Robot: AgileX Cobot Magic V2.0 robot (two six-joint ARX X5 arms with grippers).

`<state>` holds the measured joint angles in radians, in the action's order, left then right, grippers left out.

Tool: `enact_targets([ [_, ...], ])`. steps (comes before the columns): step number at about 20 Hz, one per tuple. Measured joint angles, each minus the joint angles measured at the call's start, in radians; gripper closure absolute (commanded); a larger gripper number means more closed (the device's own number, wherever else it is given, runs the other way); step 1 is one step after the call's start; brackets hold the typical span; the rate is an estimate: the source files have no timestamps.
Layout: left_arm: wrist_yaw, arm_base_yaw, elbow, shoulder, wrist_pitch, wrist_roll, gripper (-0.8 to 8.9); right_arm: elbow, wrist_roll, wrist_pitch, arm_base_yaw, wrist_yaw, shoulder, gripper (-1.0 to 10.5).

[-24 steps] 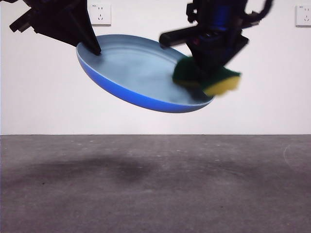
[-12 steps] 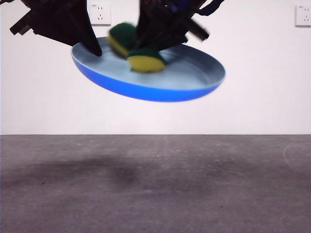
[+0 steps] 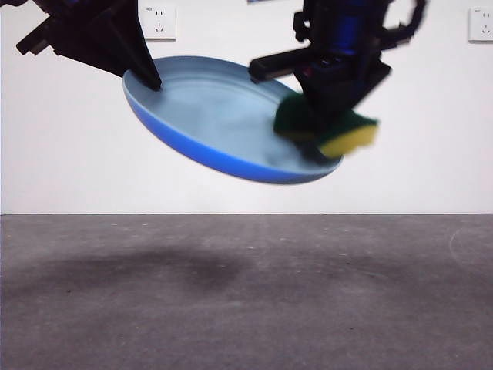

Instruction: Pick up the plate,pick up the cloth,clean the plate with the cloth

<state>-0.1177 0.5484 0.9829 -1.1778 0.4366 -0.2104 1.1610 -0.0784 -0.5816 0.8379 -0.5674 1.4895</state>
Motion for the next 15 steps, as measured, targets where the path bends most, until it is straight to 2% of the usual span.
enact_targets([
  [2,0.005,-0.001,0.000,0.000,0.003,-0.004,8.22,0.000,0.000,0.110,-0.010,0.040,0.000,9.6],
  [4,0.008,-0.003,0.000,0.000,0.008,-0.006,8.22,0.000,0.000,0.207,-0.025,0.149,0.001,9.6],
  [6,0.016,-0.003,0.000,0.000,0.011,-0.008,8.22,0.000,-0.002,0.286,-0.032,0.298,0.001,9.6],
  [7,0.032,-0.003,0.000,0.000,0.013,-0.007,8.22,0.000,-0.005,0.317,-0.036,0.419,0.001,9.6],
  [9,0.076,0.000,0.000,0.000,0.011,0.009,8.22,0.000,-0.010,0.302,-0.025,0.633,0.002,9.6],
  [10,0.104,0.002,0.000,0.001,0.010,0.016,8.22,0.000,-0.011,0.262,-0.011,0.683,0.002,9.6],
  [12,0.116,-0.009,0.000,0.002,0.000,0.035,8.22,0.000,-0.011,0.152,0.006,0.687,0.003,9.6],
  [14,0.121,-0.027,0.000,0.002,-0.009,0.048,8.22,0.000,-0.011,0.031,0.005,0.599,0.006,9.6],
  [15,0.130,-0.040,0.000,0.002,-0.011,0.060,8.22,0.000,-0.012,-0.022,0.004,0.515,0.006,9.6],
])
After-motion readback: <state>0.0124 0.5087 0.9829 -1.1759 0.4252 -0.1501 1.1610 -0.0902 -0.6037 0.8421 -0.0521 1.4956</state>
